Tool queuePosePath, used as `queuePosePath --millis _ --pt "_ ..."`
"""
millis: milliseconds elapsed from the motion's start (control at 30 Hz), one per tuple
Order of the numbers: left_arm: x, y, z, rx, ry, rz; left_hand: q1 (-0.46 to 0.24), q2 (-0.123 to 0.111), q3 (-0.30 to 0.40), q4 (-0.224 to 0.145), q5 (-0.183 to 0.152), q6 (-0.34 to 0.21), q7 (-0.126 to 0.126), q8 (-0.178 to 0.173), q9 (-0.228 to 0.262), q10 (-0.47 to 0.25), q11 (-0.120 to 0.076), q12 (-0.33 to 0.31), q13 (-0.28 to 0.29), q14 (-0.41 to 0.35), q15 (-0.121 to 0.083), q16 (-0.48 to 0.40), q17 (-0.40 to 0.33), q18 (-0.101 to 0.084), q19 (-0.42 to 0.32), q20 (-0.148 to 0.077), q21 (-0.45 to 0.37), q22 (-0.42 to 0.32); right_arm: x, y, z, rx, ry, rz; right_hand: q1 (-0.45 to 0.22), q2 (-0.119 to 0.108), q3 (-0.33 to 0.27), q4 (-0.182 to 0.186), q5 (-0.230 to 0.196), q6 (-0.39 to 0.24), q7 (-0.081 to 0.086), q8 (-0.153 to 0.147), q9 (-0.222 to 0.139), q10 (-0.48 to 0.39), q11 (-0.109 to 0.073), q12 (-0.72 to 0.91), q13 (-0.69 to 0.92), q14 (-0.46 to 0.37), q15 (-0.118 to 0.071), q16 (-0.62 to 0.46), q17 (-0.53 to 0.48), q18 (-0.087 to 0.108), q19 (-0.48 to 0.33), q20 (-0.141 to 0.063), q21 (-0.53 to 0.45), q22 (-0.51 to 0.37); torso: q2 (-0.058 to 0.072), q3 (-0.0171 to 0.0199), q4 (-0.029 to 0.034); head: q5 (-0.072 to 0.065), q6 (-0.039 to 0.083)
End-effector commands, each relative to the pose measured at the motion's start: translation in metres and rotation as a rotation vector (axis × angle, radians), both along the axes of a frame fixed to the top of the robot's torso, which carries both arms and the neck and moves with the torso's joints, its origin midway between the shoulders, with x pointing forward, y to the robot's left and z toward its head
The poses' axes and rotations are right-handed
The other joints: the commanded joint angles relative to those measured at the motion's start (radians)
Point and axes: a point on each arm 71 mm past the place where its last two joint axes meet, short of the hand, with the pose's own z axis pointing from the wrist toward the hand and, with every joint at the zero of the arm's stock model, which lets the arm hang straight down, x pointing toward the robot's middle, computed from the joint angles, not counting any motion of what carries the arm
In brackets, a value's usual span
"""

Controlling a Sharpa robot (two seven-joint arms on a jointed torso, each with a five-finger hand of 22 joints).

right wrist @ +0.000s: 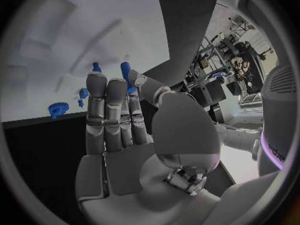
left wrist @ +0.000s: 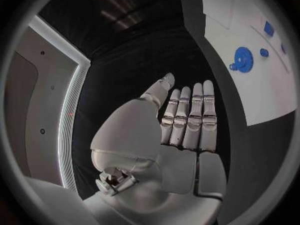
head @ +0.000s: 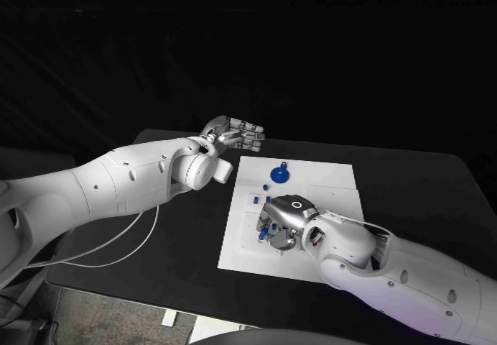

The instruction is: Assemble the parts on the task board

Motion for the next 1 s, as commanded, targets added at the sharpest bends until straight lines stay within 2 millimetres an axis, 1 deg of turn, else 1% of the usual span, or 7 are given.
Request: queuePosePath --millis 33,267,300,533,733,800,1000 --pt "-0.0003 -0.0029 0.0010 -0.011 0.001 -0.016 0.003 0.003 -0.001 -0.004 0.001 -0.001 0.004 0.002 0.000 -0.009 -0.001 0.001 -0.001 -0.005 -0.004 0.000 0.000 0.016 -0.005 0.002 0.004 0.001 -0.0006 0.0018 -0.0011 -0.016 -0.026 0.016 -0.001 0.009 0.000 -0.007 0.001 0.009 0.001 0.006 0.001 0.033 -0.025 0.003 0.002 -0.001 -0.006 -0.005 0.001 0.015 0.043 -0.006 0.001 0.001 0.000 -0.0001 0.0012 0.002 0.000" --pt "-0.0004 -0.0027 0.0010 -0.011 0.002 -0.016 0.003 0.003 -0.001 -0.004 0.001 -0.001 0.004 0.002 0.000 -0.009 -0.001 0.001 -0.001 -0.005 -0.004 0.000 0.000 0.016 -0.005 0.002 0.004 0.001 -0.0014 0.0045 -0.0036 -0.021 -0.026 0.023 -0.001 0.010 0.000 -0.008 0.001 0.009 0.001 0.005 0.001 0.034 -0.025 0.003 0.002 -0.001 -0.006 -0.006 0.001 0.015 0.043 -0.006 0.000 0.001 0.000 -0.0005 0.0001 0.005 -0.004" --pt "-0.0003 -0.0027 0.0010 -0.011 0.002 -0.016 0.002 0.004 -0.003 -0.004 0.000 -0.001 0.004 0.002 0.000 -0.008 -0.001 0.001 -0.001 -0.005 -0.004 0.000 0.000 0.016 -0.010 0.003 0.003 0.023 -0.0015 0.0048 -0.0039 -0.022 -0.026 0.024 -0.001 0.010 0.000 -0.008 0.001 0.009 0.001 0.005 0.001 0.034 -0.025 0.003 0.002 -0.001 -0.006 -0.006 0.001 0.015 0.043 -0.006 0.000 0.001 0.000 -0.0005 0.0001 0.005 -0.004" --pt "-0.0003 -0.0021 0.0009 -0.011 0.003 -0.016 0.002 0.004 -0.003 -0.004 0.000 -0.001 0.004 0.002 0.000 -0.008 -0.001 0.001 -0.001 -0.005 -0.004 0.000 0.000 0.016 -0.010 0.003 0.003 0.023 -0.0017 0.0065 -0.0061 -0.027 -0.025 0.028 -0.002 0.010 0.001 -0.010 0.001 0.010 0.001 0.006 0.001 0.034 -0.026 0.003 0.002 -0.001 -0.006 -0.006 0.002 0.016 0.043 -0.006 -0.001 0.002 0.000 -0.0003 -0.0002 0.006 -0.005" --pt "-0.0003 -0.0014 0.0008 -0.010 0.004 -0.015 0.002 0.004 -0.003 -0.004 0.000 -0.001 0.004 0.002 0.000 -0.008 -0.001 0.001 -0.001 -0.005 -0.004 0.000 0.000 0.016 -0.010 0.003 0.003 0.023 -0.0023 0.0058 -0.0075 -0.035 -0.022 0.029 -0.002 0.010 0.001 -0.010 0.001 0.010 0.001 0.006 0.001 0.034 -0.026 0.003 0.002 -0.001 -0.006 -0.006 0.002 0.016 0.043 -0.006 -0.001 0.002 0.000 -0.0006 -0.0006 0.008 -0.010" --pt "-0.0002 -0.0012 0.0007 -0.010 0.004 -0.015 0.002 0.004 -0.003 -0.004 0.000 -0.001 0.004 0.002 0.000 -0.008 -0.001 0.001 -0.001 -0.005 -0.004 0.000 0.000 0.016 -0.010 0.003 0.003 0.023 -0.0026 0.0057 -0.0076 -0.036 -0.022 0.029 -0.002 0.010 0.001 -0.010 0.001 0.010 0.001 0.006 0.001 0.034 -0.026 0.003 0.002 -0.001 -0.006 -0.006 0.002 0.016 0.043 -0.006 -0.001 0.002 -0.001 -0.0005 -0.0014 0.009 -0.010" --pt "-0.0002 -0.0011 0.0007 -0.010 0.005 -0.015 0.002 0.004 -0.003 -0.004 0.000 -0.001 0.004 0.002 0.000 -0.008 -0.001 0.001 -0.001 -0.005 -0.004 0.000 0.000 0.016 -0.010 0.003 0.003 0.023 -0.0027 0.0046 -0.0084 -0.042 -0.023 0.027 -0.002 0.010 0.001 -0.010 0.001 0.010 0.001 0.006 0.001 0.034 -0.026 0.003 0.002 -0.001 -0.006 -0.006 0.002 0.016 0.043 -0.006 -0.001 0.002 -0.001 -0.0003 -0.0011 0.009 -0.011"
